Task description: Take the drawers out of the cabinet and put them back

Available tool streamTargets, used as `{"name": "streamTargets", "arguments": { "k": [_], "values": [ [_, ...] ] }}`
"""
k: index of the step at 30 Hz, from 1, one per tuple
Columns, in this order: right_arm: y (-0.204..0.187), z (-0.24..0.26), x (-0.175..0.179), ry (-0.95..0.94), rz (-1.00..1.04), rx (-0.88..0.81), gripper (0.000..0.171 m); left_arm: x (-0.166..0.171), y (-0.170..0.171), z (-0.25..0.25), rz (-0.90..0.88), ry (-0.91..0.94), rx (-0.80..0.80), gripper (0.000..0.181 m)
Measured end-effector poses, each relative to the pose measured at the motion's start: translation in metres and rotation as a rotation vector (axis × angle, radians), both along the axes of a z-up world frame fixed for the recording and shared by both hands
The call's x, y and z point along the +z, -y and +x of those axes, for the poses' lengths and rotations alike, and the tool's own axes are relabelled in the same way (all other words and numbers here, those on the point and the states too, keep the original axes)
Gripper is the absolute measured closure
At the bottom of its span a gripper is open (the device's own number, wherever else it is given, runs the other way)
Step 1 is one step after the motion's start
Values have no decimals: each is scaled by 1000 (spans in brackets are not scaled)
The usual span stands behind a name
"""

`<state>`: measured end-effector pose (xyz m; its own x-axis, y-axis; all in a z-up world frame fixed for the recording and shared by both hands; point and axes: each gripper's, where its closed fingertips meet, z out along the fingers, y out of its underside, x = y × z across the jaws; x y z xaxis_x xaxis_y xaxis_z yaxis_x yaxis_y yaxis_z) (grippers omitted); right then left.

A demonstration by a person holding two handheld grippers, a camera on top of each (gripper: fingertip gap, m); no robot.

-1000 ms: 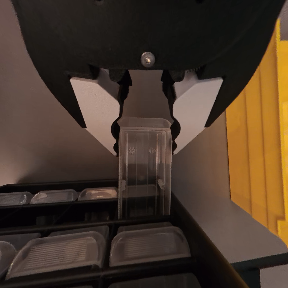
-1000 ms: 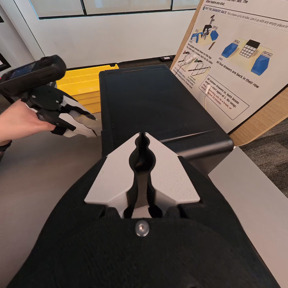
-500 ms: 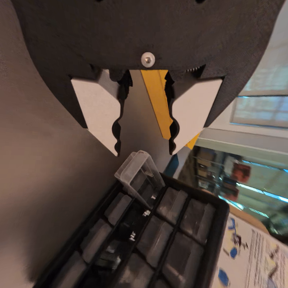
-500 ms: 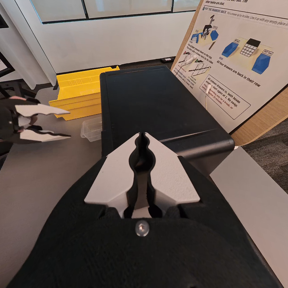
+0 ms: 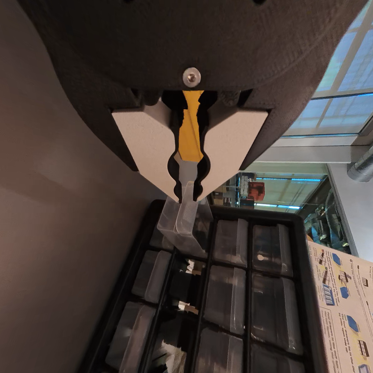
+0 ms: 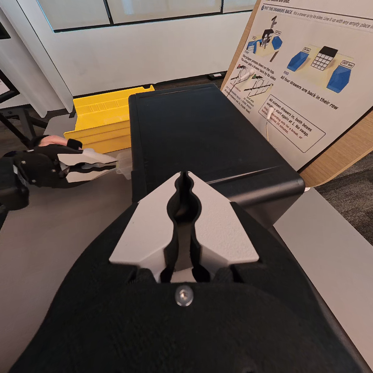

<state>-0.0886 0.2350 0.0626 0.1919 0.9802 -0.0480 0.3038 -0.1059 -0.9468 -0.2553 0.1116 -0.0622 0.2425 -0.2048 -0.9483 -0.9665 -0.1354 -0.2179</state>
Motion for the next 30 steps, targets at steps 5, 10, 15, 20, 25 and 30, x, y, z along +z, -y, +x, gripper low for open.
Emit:
{"name": "streamTargets", "arguments": {
  "k": [5, 10, 15, 20, 25, 30],
  "values": [
    [0, 0, 0, 7, 3, -7, 171, 1, -35, 0, 14, 0, 38, 173],
    [0, 0, 0, 12, 8, -11, 171, 3, -65, -1, 19, 23, 57, 173],
    [0, 0, 0, 13, 8, -11, 171, 2, -69, -3, 19, 28, 61, 173],
    [0, 0, 0, 9, 5, -8, 171, 10, -24, 5, -12, 234, 50, 149],
    [0, 0, 0, 3, 0, -4, 171, 120, 50, -68, 157, 537, 72, 159],
    [0, 0, 0, -14, -16, 4, 171, 101, 68, -178, -261, 771, 155, 152]
  ]
}}
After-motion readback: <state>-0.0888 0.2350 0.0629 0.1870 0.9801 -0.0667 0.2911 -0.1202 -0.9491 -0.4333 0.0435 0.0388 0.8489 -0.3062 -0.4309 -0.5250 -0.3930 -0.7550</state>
